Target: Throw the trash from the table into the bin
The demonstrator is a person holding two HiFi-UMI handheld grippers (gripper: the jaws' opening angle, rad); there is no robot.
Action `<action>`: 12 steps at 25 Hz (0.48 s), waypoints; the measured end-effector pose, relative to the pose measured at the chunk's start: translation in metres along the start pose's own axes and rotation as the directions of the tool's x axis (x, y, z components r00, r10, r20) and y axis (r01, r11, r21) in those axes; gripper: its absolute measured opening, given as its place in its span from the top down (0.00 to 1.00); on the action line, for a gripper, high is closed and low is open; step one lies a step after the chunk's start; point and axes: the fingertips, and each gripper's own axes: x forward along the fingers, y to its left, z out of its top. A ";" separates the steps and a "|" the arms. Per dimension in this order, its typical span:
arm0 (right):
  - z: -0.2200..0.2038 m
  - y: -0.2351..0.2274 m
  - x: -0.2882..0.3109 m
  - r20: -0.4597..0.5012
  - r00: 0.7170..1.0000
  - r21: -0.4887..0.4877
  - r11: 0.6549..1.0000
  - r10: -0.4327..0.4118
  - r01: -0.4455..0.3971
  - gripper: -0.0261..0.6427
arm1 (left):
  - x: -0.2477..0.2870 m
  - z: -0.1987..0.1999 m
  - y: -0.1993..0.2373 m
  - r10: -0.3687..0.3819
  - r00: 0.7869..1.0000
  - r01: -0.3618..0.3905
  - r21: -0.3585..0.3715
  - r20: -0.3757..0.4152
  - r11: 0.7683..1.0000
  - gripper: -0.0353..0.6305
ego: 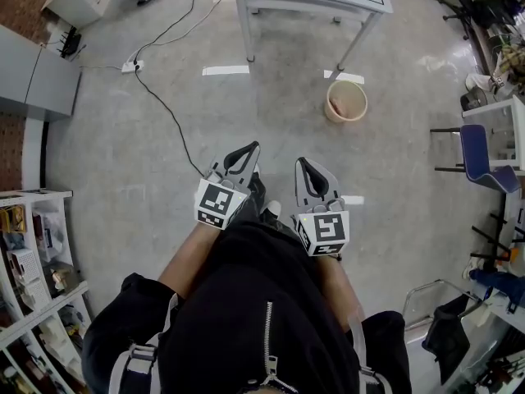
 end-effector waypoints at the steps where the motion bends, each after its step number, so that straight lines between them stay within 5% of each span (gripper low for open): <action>1: 0.001 -0.001 0.005 -0.002 1.000 0.001 1.000 -0.001 0.001 0.95 | 0.004 0.000 0.004 -0.003 1.000 0.003 -0.001 0.000 1.000 0.94; 12: 0.029 -0.022 0.071 -0.013 1.000 -0.004 1.000 -0.020 0.020 0.95 | 0.061 0.011 0.053 -0.071 0.997 0.071 0.011 -0.006 0.997 0.94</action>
